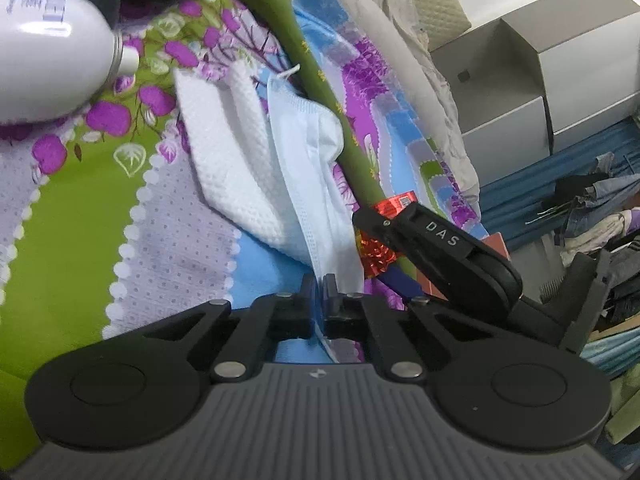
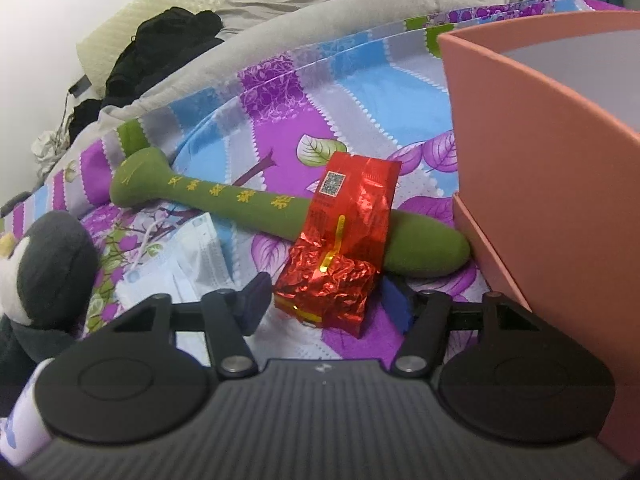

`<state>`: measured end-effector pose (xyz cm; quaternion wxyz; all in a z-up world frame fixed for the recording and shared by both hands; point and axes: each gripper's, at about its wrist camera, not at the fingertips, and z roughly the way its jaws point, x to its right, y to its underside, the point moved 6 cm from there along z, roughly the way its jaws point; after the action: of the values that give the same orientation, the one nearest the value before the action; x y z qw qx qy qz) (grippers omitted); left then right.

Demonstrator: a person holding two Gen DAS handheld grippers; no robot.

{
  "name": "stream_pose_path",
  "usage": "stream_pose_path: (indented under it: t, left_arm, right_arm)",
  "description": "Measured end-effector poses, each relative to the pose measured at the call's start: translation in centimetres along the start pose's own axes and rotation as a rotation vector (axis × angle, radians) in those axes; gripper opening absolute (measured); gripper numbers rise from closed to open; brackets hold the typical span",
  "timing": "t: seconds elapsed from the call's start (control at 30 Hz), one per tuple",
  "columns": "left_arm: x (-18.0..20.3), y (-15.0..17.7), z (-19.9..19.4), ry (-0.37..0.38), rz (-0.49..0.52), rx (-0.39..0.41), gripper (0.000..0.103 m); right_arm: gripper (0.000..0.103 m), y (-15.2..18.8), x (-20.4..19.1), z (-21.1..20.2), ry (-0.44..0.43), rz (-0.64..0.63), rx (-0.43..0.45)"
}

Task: Organize soft objects
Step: 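Reach the right tool toward the red foil tea packet on the green stick, then grasp the red foil tea packet with the right tool and lift it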

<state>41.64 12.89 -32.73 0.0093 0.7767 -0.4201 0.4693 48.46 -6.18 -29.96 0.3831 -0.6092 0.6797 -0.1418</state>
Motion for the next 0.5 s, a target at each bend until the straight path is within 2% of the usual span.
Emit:
stream_pose_path:
  t: [0.2, 0.33, 0.5]
  left_arm:
    - [1.1, 0.1, -1.6, -0.003, 0.029, 0.026, 0.001]
    - [2.4, 0.8, -3.7, -0.074, 0.103, 0.041, 0.001]
    - [3.9, 2.0, -7.0, -0.073, 0.151, 0.055, 0.001]
  right_arm:
    - [0.062, 0.2, 0.1, -1.3, 0.003, -0.016, 0.016]
    - [0.061, 0.7, -0.5, -2.9, -0.006, -0.042, 0.02]
    - [0.061, 1.8, -1.1, -5.8, -0.02, -0.066, 0.022]
